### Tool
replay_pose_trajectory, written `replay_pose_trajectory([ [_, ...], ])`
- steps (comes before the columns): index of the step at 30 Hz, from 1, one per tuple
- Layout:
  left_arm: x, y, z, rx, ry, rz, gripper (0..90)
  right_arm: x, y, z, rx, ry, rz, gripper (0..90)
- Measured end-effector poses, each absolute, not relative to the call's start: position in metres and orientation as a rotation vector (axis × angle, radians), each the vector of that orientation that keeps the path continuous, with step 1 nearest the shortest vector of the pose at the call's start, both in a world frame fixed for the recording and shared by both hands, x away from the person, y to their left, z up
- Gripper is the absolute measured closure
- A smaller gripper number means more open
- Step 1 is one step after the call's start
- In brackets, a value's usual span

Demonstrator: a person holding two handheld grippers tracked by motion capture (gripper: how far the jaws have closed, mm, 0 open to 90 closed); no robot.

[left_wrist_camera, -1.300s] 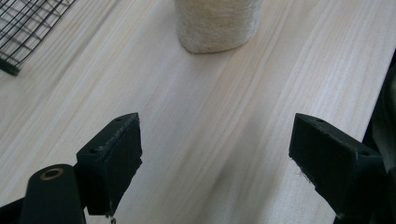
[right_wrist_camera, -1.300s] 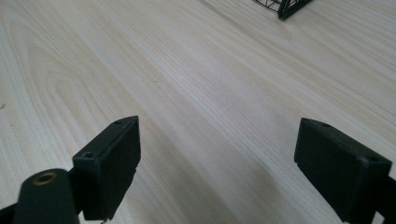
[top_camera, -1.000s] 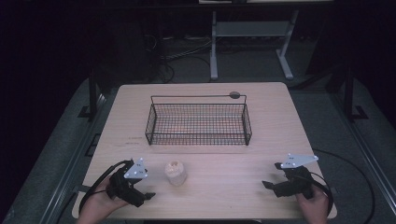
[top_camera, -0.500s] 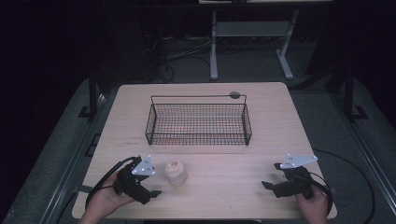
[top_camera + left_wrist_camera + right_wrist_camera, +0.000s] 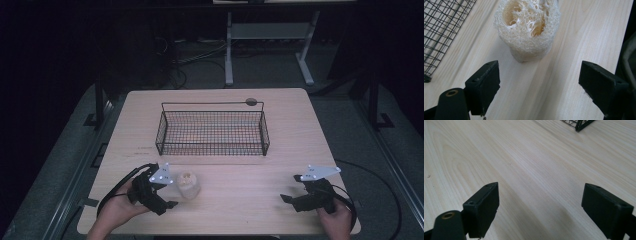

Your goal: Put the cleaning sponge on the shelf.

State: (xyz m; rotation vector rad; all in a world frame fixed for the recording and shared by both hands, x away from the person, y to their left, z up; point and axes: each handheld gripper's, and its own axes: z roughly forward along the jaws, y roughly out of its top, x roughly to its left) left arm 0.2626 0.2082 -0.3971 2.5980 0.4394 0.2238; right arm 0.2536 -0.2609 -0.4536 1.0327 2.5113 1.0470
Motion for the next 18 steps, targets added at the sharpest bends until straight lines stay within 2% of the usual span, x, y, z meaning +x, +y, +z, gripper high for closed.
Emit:
replay_pose_trajectory([
  [18, 0.273, 0.194, -0.389, 2.626, 0.426, 0.213, 16.0, 0.253, -0.261, -0.453, 1.028, 2.505, 1.056, 14.1],
])
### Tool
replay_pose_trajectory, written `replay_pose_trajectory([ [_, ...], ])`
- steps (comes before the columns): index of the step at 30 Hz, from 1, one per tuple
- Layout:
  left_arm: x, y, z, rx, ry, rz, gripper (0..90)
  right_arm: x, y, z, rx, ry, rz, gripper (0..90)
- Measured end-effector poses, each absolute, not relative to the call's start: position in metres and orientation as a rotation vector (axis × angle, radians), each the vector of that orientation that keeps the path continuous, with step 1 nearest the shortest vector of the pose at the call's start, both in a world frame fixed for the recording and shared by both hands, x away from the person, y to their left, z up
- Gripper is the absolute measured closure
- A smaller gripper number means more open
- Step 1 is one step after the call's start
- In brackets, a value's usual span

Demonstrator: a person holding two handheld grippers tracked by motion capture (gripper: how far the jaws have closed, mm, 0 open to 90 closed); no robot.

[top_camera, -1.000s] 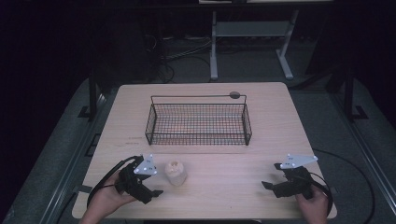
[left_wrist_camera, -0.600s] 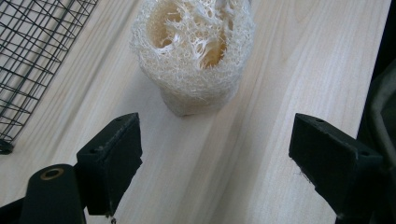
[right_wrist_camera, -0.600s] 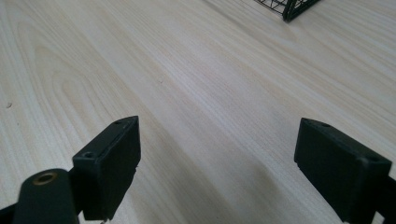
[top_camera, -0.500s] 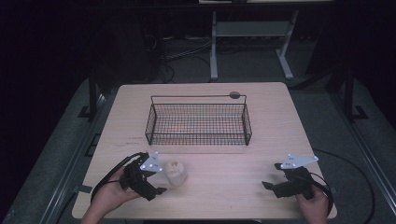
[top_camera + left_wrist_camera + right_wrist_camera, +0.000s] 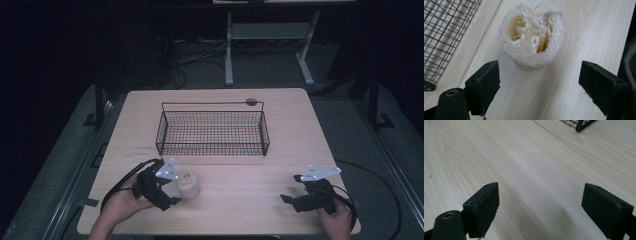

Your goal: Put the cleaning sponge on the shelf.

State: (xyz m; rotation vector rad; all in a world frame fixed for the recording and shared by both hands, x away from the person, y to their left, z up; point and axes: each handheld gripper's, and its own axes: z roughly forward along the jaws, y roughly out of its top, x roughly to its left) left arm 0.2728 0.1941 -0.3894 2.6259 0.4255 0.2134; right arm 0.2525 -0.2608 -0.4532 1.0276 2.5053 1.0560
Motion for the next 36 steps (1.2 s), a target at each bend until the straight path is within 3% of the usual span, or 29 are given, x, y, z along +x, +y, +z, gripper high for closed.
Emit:
replay_pose_trajectory([
  [36, 0.294, 0.164, -0.390, 2.674, 0.386, 0.160, 16.0, 0.252, -0.260, -0.453, 1.015, 2.512, 1.057, 14.2],
])
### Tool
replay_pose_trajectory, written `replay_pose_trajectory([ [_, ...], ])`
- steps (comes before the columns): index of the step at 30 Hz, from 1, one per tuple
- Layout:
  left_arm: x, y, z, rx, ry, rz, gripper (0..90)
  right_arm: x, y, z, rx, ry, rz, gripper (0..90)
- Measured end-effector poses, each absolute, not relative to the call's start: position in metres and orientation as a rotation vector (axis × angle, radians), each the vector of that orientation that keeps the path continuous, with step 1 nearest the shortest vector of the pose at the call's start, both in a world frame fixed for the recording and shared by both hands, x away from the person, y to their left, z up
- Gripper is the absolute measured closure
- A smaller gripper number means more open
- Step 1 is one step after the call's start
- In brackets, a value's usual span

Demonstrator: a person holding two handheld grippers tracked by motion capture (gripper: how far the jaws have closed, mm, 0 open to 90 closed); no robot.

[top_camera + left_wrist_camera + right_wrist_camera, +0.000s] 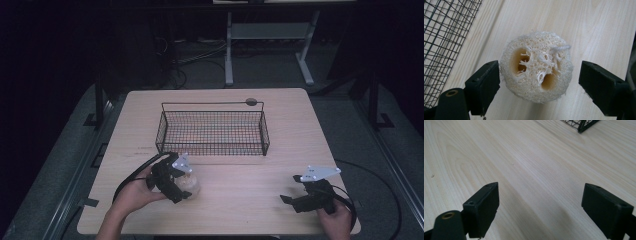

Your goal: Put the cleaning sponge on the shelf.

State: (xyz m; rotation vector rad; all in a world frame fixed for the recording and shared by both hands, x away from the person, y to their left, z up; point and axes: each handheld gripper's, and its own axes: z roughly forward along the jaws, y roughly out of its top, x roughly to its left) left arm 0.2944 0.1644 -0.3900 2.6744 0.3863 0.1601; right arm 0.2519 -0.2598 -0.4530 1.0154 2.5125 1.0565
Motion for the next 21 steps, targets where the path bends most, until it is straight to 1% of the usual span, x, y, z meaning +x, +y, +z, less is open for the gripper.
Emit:
replay_pose_trajectory([
  [15, 0.3022, 0.1604, -0.3951, 2.681, 0.403, 0.132, 16.1, 0.2521, -0.2593, -0.4531, 1.014, 2.512, 1.060, 14.2],
  [21, 0.3045, 0.1585, -0.3958, 2.691, 0.407, 0.114, 20.0, 0.2522, -0.2599, -0.4529, 1.013, 2.512, 1.060, 14.2],
])
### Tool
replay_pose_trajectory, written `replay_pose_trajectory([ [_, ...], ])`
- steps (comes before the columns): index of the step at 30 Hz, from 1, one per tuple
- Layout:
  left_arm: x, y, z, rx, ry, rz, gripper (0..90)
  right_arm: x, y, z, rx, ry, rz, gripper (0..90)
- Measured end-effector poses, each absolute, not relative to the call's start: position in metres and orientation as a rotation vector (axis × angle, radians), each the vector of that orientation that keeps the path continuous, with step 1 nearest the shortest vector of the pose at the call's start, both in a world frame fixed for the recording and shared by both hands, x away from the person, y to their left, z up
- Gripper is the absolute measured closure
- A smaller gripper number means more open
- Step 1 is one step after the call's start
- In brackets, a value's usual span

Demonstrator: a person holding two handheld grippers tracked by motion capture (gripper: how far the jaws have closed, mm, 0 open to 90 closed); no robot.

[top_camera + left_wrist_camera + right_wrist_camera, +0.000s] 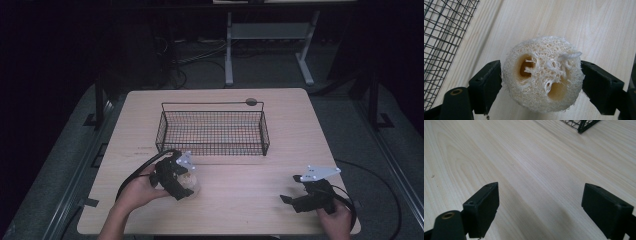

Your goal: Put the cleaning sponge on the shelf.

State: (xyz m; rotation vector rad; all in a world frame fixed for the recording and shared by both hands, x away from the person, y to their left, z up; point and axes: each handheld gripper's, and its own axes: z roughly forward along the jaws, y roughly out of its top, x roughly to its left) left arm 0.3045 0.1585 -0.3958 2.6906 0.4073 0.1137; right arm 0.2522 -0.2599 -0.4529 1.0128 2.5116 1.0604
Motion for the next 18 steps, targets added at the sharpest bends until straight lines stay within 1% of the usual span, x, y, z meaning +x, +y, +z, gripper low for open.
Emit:
replay_pose_trajectory([
  [7, 0.3069, 0.1587, -0.3984, 2.695, 0.415, 0.096, 21.5, 0.2520, -0.2604, -0.4525, 1.013, 2.510, 1.063, 14.2],
  [12, 0.3074, 0.1586, -0.3996, 2.699, 0.418, 0.086, 25.3, 0.2518, -0.2596, -0.4524, 1.013, 2.511, 1.063, 14.2],
  [13, 0.3073, 0.1586, -0.3998, 2.700, 0.416, 0.084, 27.9, 0.2518, -0.2597, -0.4524, 1.013, 2.509, 1.063, 14.2],
  [18, 0.3074, 0.1591, -0.4001, 2.699, 0.407, 0.072, 29.1, 0.2521, -0.2603, -0.4524, 1.009, 2.510, 1.061, 14.2],
])
